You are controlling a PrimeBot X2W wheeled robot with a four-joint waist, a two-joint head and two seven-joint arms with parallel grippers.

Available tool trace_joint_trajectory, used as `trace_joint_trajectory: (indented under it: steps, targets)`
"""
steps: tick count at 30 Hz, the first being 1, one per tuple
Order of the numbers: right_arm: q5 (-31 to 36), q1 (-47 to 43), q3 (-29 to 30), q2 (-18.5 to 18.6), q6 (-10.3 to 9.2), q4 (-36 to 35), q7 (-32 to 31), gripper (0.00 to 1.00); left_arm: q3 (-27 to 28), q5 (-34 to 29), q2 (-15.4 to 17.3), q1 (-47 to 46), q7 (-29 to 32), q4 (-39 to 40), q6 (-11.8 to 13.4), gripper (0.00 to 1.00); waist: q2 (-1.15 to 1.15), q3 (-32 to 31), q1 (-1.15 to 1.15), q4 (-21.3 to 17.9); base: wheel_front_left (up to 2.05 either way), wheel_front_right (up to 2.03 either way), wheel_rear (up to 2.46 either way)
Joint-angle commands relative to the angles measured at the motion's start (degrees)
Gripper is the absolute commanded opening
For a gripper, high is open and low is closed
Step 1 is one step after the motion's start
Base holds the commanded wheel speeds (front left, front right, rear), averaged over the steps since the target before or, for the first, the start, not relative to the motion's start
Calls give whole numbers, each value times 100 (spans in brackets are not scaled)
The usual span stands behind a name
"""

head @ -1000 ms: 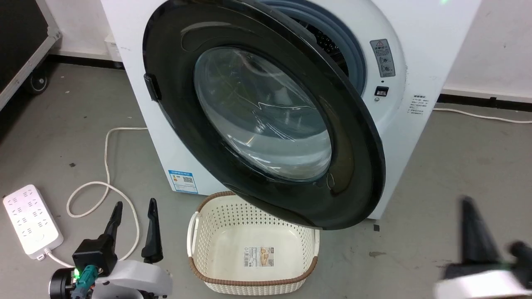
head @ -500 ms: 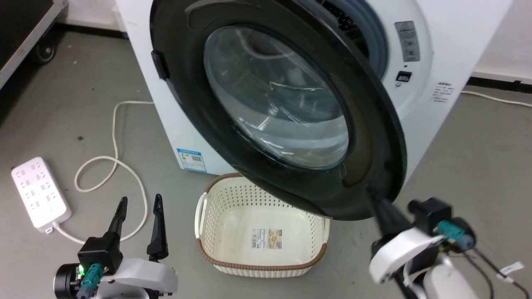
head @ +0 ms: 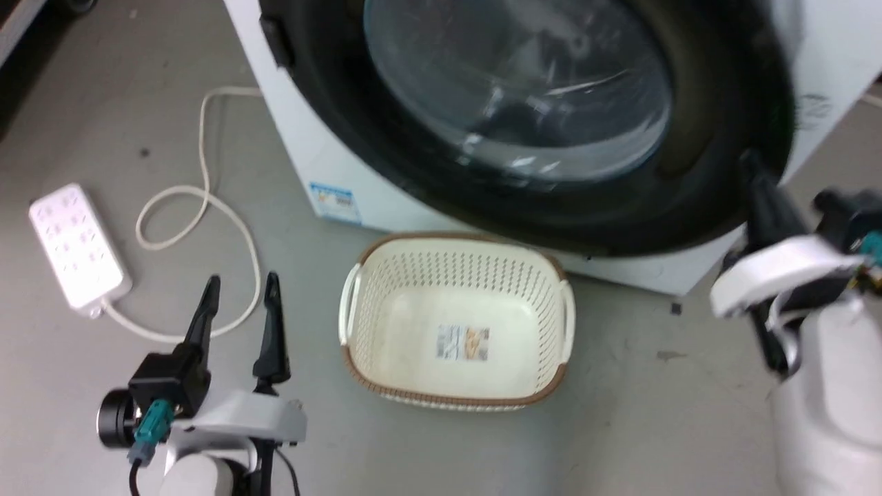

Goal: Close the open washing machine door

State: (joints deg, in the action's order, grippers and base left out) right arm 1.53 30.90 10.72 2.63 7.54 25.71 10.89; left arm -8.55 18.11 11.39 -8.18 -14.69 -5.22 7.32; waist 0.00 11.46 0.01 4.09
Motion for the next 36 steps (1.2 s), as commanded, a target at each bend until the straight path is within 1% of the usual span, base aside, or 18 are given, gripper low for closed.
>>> trace_joint_trajectory:
  steps: [1, 6, 12, 16, 20, 25, 30, 33, 34, 36]
  targets:
    - [116, 218, 122, 25, -5, 67, 52, 0, 5, -45, -29, -113, -30, 15, -39, 100, 0, 213, -1, 158, 0, 0, 0]
    - [468, 784, 651, 25, -5, 274, 169, 0, 55, -116, -135, -322, -30, 12, -143, 100, 0, 482, -1, 315, 0, 0, 0]
    - [526, 1193, 1209, 25, -5, 327, 314, 0, 197, -203, -230, -410, -30, 3, -234, 100, 0, 623, -1, 410, 0, 0, 0]
    - [502, 1322, 1405, 25, -5, 317, 370, 0, 318, -254, -272, -399, -30, 3, -286, 100, 0, 647, -1, 397, 0, 0, 0]
    - [343, 1223, 1428, 25, -5, 143, 402, 0, 450, -331, -276, -314, -30, 10, -311, 100, 0, 460, -1, 258, 0, 0, 0]
    - [-157, 565, 1161, 25, -5, -632, 408, 0, 603, -451, -228, -107, -30, -9, -326, 100, 0, -12, -1, -86, 0, 0, 0]
    - [-334, -488, 767, 25, -5, -1335, 409, 0, 674, -532, -208, 105, -30, -42, -341, 100, 0, -505, -1, -466, 0, 0, 0]
    - [-360, -1169, 408, 25, -5, -1480, 410, 0, 684, -561, -197, 218, -30, -76, -368, 100, 0, -767, -1, -694, 0, 0, 0]
    - [-350, -1598, 199, 25, -5, -1528, 407, 0, 646, -581, -202, 275, -30, -115, -408, 100, 0, -914, -1, -792, 0, 0, 0]
    - [-350, -1980, 42, 25, -5, -1604, 357, 0, 576, -588, -208, 330, -30, -186, -466, 100, 0, -1044, -1, -867, 0, 0, 0]
